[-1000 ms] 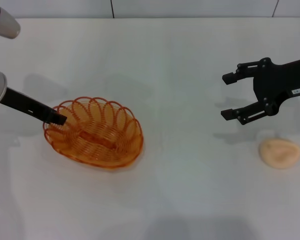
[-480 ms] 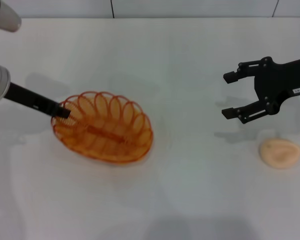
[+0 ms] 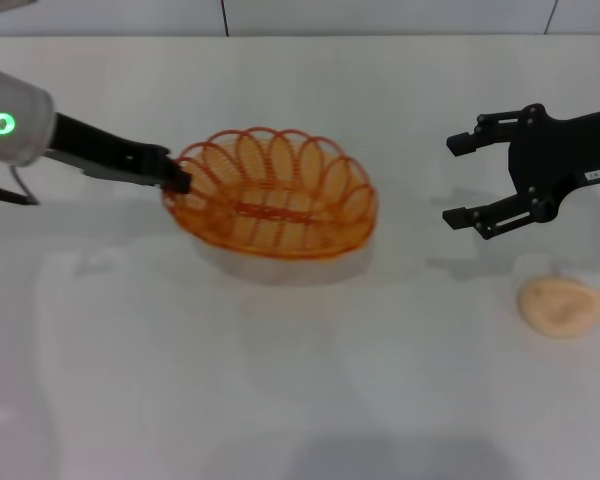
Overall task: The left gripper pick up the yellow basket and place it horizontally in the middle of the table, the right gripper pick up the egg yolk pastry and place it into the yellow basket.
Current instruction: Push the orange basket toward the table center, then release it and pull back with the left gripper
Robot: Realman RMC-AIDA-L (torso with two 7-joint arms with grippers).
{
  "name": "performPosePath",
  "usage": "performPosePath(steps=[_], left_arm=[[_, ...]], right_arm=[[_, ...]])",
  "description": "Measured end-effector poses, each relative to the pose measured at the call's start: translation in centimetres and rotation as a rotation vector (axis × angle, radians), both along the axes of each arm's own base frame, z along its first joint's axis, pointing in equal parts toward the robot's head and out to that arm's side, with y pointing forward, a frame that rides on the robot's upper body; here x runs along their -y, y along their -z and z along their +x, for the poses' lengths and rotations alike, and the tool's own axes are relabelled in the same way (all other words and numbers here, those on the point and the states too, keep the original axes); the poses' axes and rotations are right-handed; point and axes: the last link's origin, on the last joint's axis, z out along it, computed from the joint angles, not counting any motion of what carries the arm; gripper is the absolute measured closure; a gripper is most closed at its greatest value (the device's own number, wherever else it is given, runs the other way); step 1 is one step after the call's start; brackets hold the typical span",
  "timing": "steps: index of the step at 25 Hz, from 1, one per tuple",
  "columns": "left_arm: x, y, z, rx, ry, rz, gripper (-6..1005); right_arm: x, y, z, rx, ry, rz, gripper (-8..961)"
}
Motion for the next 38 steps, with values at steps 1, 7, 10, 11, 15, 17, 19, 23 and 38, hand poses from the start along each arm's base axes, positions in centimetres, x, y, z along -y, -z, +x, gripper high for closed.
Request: performPosePath(steps=[1, 7, 10, 11, 15, 17, 19, 23, 38], left_arm=[[-0.1, 0.3, 0.2, 0.009, -0.013, -0.001, 921], [-0.3, 3.5, 1.4, 0.054, -0.065, -0.06, 919], [-0.4, 4.6, 1.9, 0.063, -0.074, -0.074, 916], [-0.5, 4.9, 2.1, 0.065, -0.076, -0.076, 916], [-0.6, 5.8, 2.7, 0.063, -0.07, -0.072, 912], [-0.7, 6.1, 2.8, 0.046, -0.073, -0.065, 911], [-0.8, 6.4, 2.9, 0.026, -0.081, -0.059, 909], [-0.8, 7.4, 3.1, -0.024, -0.075, -0.056, 906], [-0.5, 8.5, 4.4, -0.008, -0.069, -0.072, 894]], right_arm=[[-0.1, 0.0, 0.0, 0.002, -0.006, 0.006, 83], [-0.2, 0.1, 0.1, 0.008, -0.027, 0.032, 84], [-0.2, 0.0, 0.2, 0.01, -0.034, 0.03, 83], [-0.2, 0.0, 0.2, 0.012, -0.034, 0.029, 83], [0.0, -0.3, 0.2, 0.021, -0.043, 0.016, 84], [0.1, -0.5, 0.2, 0.025, -0.044, 0.014, 84], [0.1, -0.7, 0.3, 0.029, -0.046, 0.011, 83], [0.1, -1.1, 0.4, 0.034, -0.045, 0.013, 84], [-0.3, -1.6, 0.5, 0.048, -0.049, 0.034, 84]])
